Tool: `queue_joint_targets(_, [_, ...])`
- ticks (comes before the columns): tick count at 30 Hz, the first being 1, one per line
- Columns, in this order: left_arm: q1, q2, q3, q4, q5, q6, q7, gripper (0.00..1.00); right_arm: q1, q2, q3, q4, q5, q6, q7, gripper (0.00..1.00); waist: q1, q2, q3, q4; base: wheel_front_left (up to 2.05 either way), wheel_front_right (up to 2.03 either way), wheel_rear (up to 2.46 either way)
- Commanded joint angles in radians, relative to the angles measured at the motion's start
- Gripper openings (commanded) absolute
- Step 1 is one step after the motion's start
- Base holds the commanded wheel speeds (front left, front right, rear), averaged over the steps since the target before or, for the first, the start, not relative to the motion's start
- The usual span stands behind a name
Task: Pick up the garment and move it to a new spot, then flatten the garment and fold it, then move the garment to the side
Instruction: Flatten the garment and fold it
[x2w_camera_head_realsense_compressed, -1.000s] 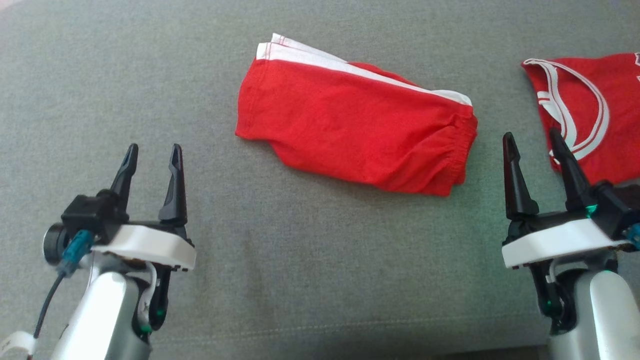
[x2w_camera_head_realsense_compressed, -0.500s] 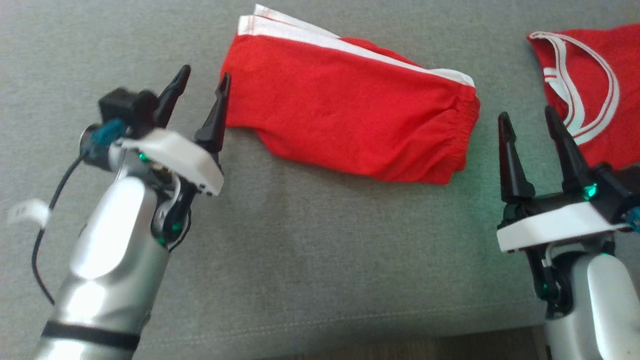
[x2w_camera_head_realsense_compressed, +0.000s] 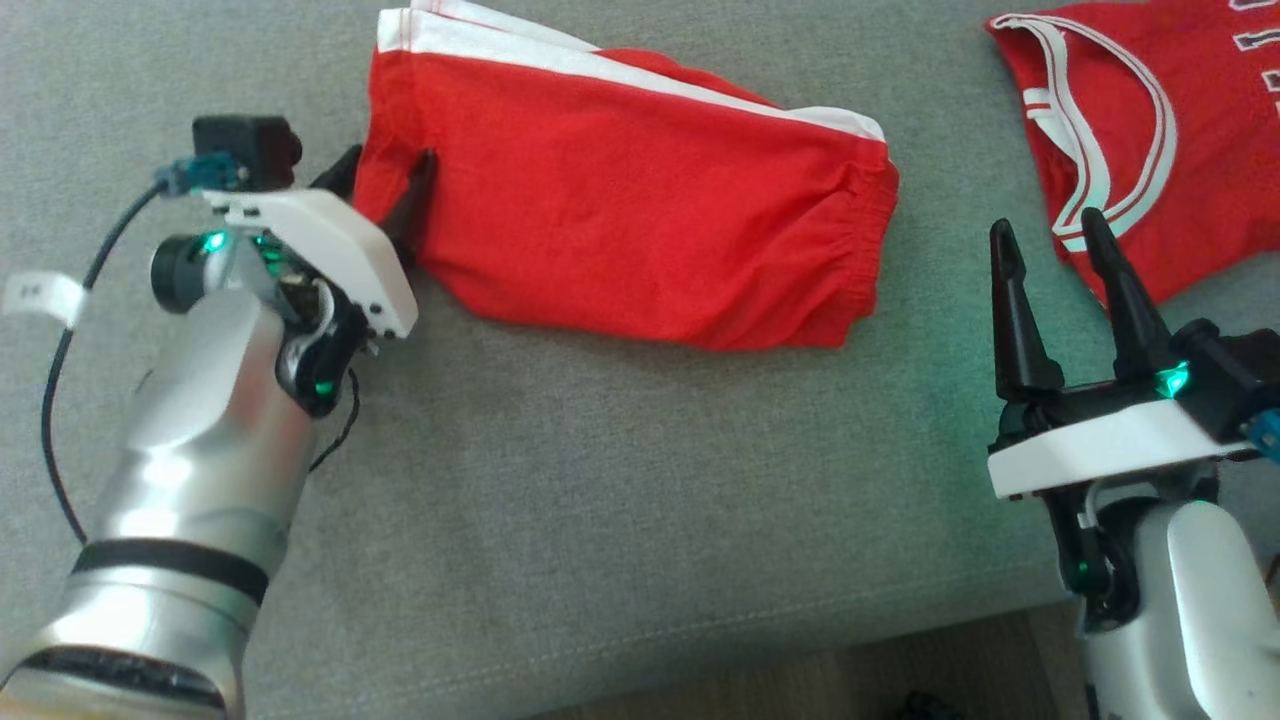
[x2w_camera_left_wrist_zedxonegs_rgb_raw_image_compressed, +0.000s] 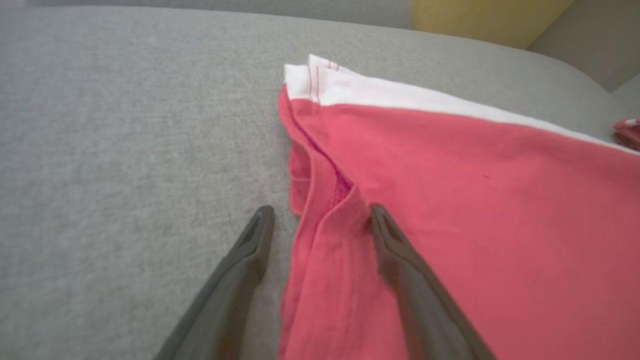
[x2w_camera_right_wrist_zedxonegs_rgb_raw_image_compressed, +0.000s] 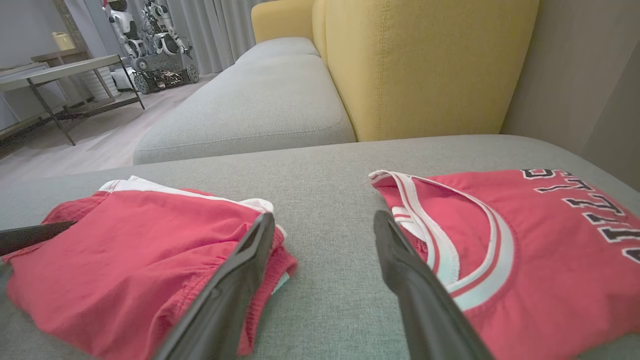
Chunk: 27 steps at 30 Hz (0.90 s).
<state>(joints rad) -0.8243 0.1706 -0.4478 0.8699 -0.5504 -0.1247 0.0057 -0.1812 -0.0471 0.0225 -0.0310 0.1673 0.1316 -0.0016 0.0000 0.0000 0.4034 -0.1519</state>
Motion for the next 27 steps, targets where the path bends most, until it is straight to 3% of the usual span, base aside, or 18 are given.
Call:
queue_joint_targets(1, [-0.016, 0.018, 0.005, 0.000, -0.011, -0.005, 0.015, 0.40, -0.027, -0.003, 0.018, -0.027, 0.009, -0.001, -0.009, 1.00, 0.0000, 0.0000, 0.001, -0.002, 0.00, 0.00, 0.00])
queue_joint_targets(2, [-0.020, 0.019, -0.006, 0.004, -0.020, -0.005, 0.017, 0.00, -0.028, -0.003, 0.018, -0.026, 0.011, -0.001, -0.011, 1.00, 0.0000, 0.0000, 0.001, -0.004, 0.00, 0.00, 0.00])
queue_joint_targets(8, [-0.014, 0.032, -0.059, 0.012, -0.055, -0.006, -0.014, 0.00, -0.029, -0.003, 0.011, -0.024, 0.014, -0.001, -0.011, 1.00, 0.0000, 0.0000, -0.006, -0.003, 0.00, 0.00, 0.00])
queue_joint_targets(16, [0.072, 0.028, -0.038, -0.017, -0.089, -0.001, -0.125, 0.00, -0.015, -0.003, 0.004, -0.022, 0.009, -0.001, 0.003, 1.00, 0.0000, 0.0000, -0.031, 0.037, 0.00, 0.00, 0.00])
queue_joint_targets(21, [0.179, 0.036, -0.022, -0.119, -0.097, 0.034, -0.200, 0.00, -0.004, -0.003, -0.007, -0.033, -0.002, -0.001, 0.017, 1.00, 0.0000, 0.0000, -0.054, 0.080, 0.00, 0.00, 0.00])
queue_joint_targets(27, [0.338, 0.056, -0.010, -0.302, -0.110, 0.097, -0.215, 0.00, 0.014, -0.003, -0.014, -0.043, -0.007, -0.001, 0.031, 1.00, 0.0000, 0.0000, -0.083, 0.112, 0.00, 0.00, 0.00])
